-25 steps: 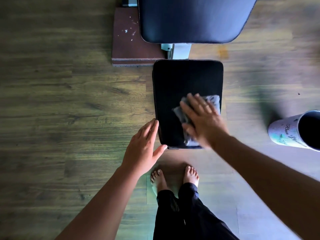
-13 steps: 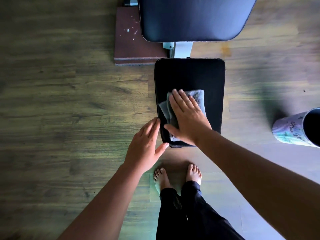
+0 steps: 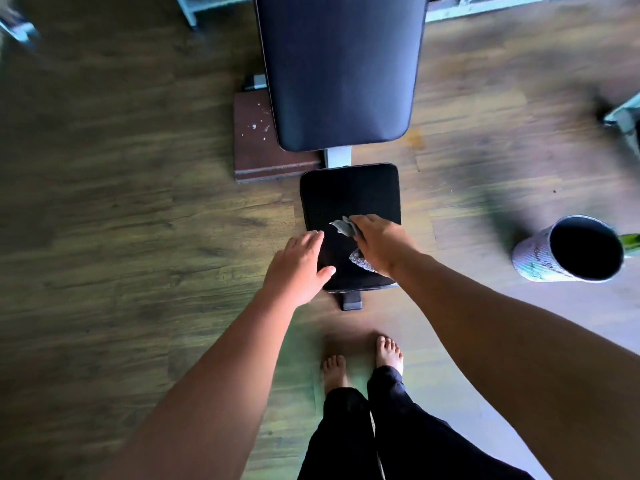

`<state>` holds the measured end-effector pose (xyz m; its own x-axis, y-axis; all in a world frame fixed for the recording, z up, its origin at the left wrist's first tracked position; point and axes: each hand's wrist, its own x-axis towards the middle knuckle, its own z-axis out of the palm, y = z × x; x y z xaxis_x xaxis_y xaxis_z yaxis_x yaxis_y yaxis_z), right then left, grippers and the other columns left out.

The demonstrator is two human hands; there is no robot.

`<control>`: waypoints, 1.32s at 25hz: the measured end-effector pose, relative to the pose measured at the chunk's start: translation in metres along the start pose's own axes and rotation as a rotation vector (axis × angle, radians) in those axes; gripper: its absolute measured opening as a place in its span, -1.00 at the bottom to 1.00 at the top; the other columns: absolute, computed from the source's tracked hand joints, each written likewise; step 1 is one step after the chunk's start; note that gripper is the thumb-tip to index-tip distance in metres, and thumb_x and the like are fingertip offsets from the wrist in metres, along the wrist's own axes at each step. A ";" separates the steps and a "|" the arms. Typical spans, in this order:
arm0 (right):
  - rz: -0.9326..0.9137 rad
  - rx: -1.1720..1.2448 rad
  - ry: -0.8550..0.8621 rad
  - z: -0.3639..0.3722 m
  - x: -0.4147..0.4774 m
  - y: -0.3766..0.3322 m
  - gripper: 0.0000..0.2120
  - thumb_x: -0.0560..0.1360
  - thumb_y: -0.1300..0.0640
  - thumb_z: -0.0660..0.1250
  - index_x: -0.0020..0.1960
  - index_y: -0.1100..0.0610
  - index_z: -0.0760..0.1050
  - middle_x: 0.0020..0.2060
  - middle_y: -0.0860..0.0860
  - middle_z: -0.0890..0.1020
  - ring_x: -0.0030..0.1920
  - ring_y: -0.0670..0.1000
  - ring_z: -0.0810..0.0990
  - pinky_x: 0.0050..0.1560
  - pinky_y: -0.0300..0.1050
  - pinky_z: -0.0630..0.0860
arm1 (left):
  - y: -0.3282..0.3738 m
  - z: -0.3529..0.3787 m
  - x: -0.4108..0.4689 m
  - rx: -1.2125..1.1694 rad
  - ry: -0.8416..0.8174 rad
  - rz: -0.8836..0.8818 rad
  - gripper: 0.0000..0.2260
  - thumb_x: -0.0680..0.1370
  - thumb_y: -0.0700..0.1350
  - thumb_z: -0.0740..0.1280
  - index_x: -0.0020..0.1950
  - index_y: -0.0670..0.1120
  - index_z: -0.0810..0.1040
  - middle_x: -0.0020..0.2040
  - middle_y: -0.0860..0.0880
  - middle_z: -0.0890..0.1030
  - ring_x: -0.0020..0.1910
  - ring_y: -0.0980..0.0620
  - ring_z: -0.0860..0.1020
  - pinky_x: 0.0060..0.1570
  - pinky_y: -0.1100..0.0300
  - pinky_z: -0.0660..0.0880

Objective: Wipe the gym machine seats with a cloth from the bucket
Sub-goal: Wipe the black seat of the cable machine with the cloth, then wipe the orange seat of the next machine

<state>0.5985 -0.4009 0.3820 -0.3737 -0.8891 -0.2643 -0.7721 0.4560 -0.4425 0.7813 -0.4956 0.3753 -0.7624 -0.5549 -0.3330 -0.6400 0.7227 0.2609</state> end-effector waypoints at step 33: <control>1.252 0.375 1.030 -0.322 -0.728 0.546 -0.61 0.36 -0.06 0.53 0.08 0.07 0.50 -0.07 0.08 0.68 -0.05 0.22 0.67 -0.07 0.11 0.63 | 1.009 0.091 -0.045 0.444 -0.242 1.400 -0.52 0.58 0.13 0.31 0.49 0.08 0.37 0.49 0.05 0.36 0.50 -0.05 0.26 0.40 -0.04 0.30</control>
<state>0.2833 0.4835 0.6088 -0.9038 0.4275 -0.0202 0.3483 0.7074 -0.6150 0.1788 0.2966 0.5715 -0.6560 0.7273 -0.2016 0.6955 0.6863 0.2127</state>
